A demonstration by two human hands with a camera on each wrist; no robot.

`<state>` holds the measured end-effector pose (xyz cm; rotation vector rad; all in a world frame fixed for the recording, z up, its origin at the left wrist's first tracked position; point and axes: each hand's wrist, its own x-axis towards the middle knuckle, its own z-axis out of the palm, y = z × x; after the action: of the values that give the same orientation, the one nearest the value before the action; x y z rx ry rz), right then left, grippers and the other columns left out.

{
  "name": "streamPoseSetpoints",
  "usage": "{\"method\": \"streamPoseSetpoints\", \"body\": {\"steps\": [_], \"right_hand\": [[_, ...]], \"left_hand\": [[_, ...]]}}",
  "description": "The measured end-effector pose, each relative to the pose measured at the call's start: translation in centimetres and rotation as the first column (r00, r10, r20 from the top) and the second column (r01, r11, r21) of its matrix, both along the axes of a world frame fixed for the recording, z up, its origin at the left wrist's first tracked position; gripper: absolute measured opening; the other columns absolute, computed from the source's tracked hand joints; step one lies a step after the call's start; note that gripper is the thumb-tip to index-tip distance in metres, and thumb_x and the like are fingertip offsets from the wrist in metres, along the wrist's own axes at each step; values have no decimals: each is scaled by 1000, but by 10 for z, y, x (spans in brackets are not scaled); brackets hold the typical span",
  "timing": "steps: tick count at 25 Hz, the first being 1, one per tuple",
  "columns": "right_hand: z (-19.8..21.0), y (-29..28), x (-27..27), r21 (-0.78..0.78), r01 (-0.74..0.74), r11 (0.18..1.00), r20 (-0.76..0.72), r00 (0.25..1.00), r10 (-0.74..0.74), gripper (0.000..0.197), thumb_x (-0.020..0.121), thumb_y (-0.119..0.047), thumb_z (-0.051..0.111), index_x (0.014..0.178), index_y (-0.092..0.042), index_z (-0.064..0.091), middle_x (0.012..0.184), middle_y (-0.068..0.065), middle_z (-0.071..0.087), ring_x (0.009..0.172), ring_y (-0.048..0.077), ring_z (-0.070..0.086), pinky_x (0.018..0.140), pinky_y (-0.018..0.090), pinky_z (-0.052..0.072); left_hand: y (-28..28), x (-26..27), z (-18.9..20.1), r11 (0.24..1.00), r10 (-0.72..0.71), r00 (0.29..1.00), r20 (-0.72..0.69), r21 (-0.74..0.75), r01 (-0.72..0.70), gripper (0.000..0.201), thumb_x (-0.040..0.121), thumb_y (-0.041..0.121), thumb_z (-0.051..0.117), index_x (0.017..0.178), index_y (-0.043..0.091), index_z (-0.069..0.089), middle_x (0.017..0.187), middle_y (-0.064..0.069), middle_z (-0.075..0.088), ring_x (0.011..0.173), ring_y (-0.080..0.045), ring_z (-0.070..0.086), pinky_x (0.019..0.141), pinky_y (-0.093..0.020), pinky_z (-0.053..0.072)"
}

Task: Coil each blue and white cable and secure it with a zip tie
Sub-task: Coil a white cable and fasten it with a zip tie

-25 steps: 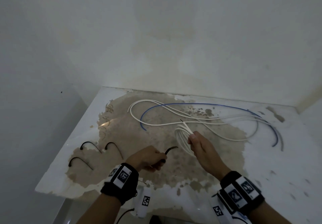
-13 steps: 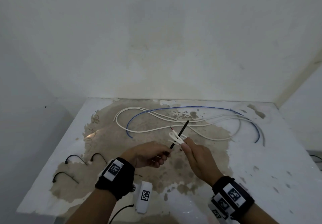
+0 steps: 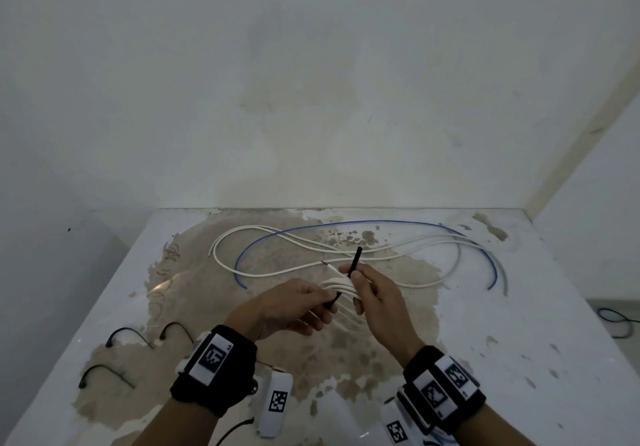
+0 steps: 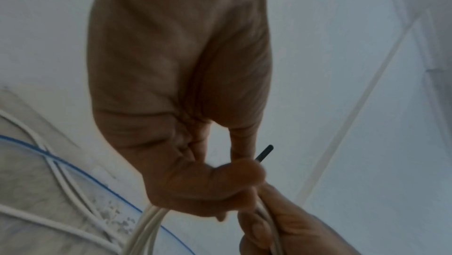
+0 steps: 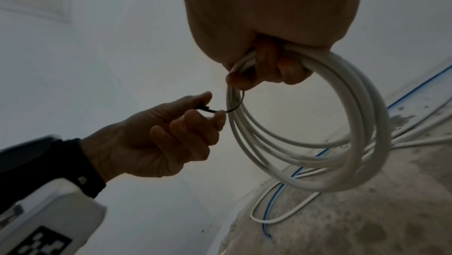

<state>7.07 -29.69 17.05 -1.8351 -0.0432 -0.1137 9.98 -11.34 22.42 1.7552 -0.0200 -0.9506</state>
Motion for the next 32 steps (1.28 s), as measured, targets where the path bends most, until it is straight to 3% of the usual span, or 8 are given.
{"method": "streamPoseSetpoints", "body": {"steps": [4, 7, 11, 17, 20, 25, 28, 32], "right_hand": [[1, 1, 0, 54, 90, 994, -15, 996, -89, 26, 106, -24, 44, 103, -25, 70, 63, -7, 62, 52, 6, 54, 52, 16, 39], [3, 1, -2, 158, 138, 978, -92, 988, -125, 27, 107, -23, 43, 102, -20, 69, 65, -5, 62, 53, 7, 55, 54, 17, 42], [10, -3, -2, 303, 163, 939, -217, 971, -99, 28, 107, -25, 42, 104, -18, 69, 59, -1, 55, 45, 4, 44, 45, 14, 34], [10, -4, -5, 340, 136, 930, -215, 975, -64, 28, 107, -25, 43, 105, -19, 71, 60, -6, 56, 42, 0, 42, 43, 15, 31], [4, -4, -6, 211, 154, 965, -123, 984, -131, 25, 105, -25, 48, 102, -23, 73, 67, -18, 65, 52, -4, 55, 57, 13, 36], [3, -1, -5, 102, 204, 974, 9, 979, -206, 24, 101, -22, 57, 117, -34, 70, 94, -6, 74, 96, 6, 67, 83, 35, 56], [6, 0, -8, 32, 223, 974, 111, 968, -225, 37, 102, -20, 53, 130, -43, 62, 98, -11, 69, 95, 5, 64, 78, 26, 53], [5, 4, -8, 2, 290, 957, 188, 940, -285, 39, 103, -12, 50, 122, -41, 68, 93, -6, 62, 87, 9, 61, 73, 28, 51]], "left_hand": [[-3, -2, -3, 985, 171, 967, 190, -52, -164, 18, 87, 18, 72, 96, 4, 67, 82, -10, 69, 68, -16, 68, 61, -26, 57], [-7, -10, -12, 995, 99, 913, 396, -16, -101, 25, 82, 17, 76, 104, 18, 63, 88, -3, 66, 69, -19, 70, 58, -26, 56], [-16, -25, -30, 983, -139, 684, 716, 181, 11, 29, 85, 31, 72, 111, 36, 61, 89, 17, 61, 72, -6, 64, 64, -14, 48], [-28, -18, -42, 994, -63, 481, 875, 96, -44, 8, 88, 37, 64, 93, 31, 62, 90, 16, 55, 81, -5, 59, 66, -11, 39], [-29, -19, -37, 993, 75, 462, 884, -27, -111, 13, 91, 35, 58, 93, 22, 62, 99, 10, 51, 92, -7, 54, 78, -9, 38], [-39, -23, -31, 969, 244, 591, 769, -176, -171, 8, 98, 20, 56, 98, 20, 64, 98, 10, 67, 97, -7, 65, 88, -20, 50], [-47, -27, -29, 935, 353, 596, 721, -244, -258, 11, 98, 16, 54, 98, 19, 65, 95, 8, 70, 95, -4, 66, 89, -19, 51], [-52, -25, -24, 911, 408, 549, 729, -287, -296, 14, 99, 13, 52, 102, 15, 66, 96, 6, 70, 95, -3, 66, 84, -13, 49]]}}
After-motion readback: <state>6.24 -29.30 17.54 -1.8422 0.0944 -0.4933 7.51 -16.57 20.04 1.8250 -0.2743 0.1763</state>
